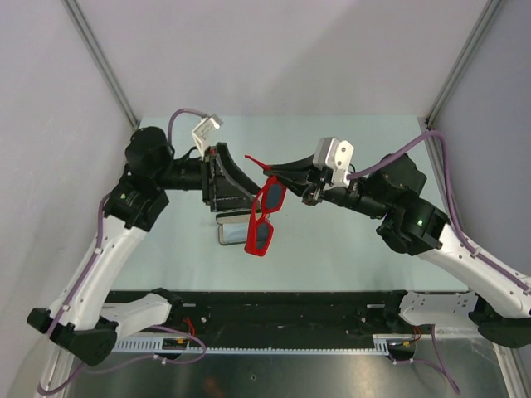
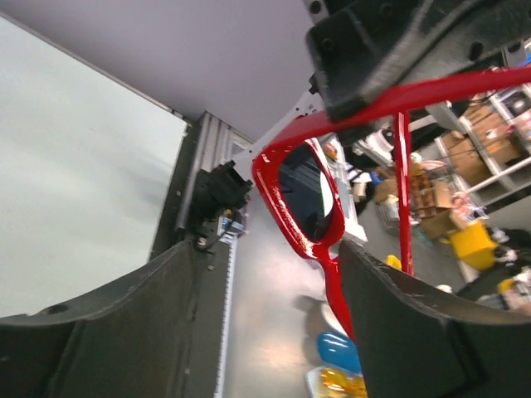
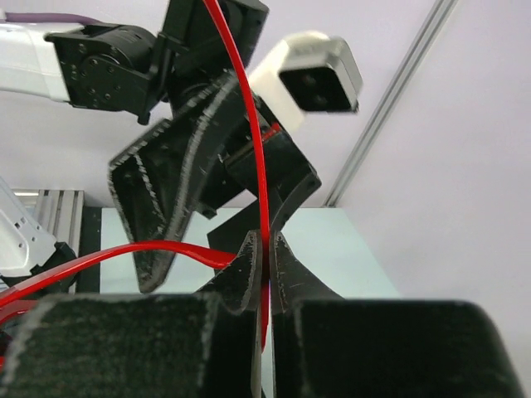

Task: Organize the sunglasses
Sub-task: Close the left temple of the sunglasses at the center of the board, then pass from the left arm to the right

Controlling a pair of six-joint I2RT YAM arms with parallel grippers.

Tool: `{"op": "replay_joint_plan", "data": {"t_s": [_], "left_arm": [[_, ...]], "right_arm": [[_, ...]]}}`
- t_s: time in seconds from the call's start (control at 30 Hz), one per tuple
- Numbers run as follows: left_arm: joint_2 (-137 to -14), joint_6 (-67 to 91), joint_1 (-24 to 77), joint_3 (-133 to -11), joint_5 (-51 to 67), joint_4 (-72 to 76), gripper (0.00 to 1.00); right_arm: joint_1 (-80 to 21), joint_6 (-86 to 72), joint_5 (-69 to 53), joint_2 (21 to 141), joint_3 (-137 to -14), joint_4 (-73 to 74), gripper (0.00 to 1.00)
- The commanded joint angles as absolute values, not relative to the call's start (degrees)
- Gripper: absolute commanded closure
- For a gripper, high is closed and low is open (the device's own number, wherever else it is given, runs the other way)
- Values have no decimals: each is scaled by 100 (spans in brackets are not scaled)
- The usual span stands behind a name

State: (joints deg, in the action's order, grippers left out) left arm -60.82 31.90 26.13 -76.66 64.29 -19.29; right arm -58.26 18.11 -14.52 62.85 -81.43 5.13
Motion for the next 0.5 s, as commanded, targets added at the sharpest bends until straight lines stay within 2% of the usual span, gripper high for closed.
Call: {"op": "replay_joint_plan", "data": {"t_s": [0.0, 0.3, 0.47], "left_arm": [[-6240, 4367, 2680, -7901, 6864, -1635, 29], [-6135, 4614, 2804, -7744, 6979, -1450, 46], [-6082, 4649, 2821, -7769, 6987, -1301, 43]], "right_arm": [[-5827, 2021, -1564, 6188, -8191, 123, 100], [-5836, 2180, -1450, 6249, -8191, 79, 100], [-5836, 2206, -1397, 6258, -8191, 70, 100]]}}
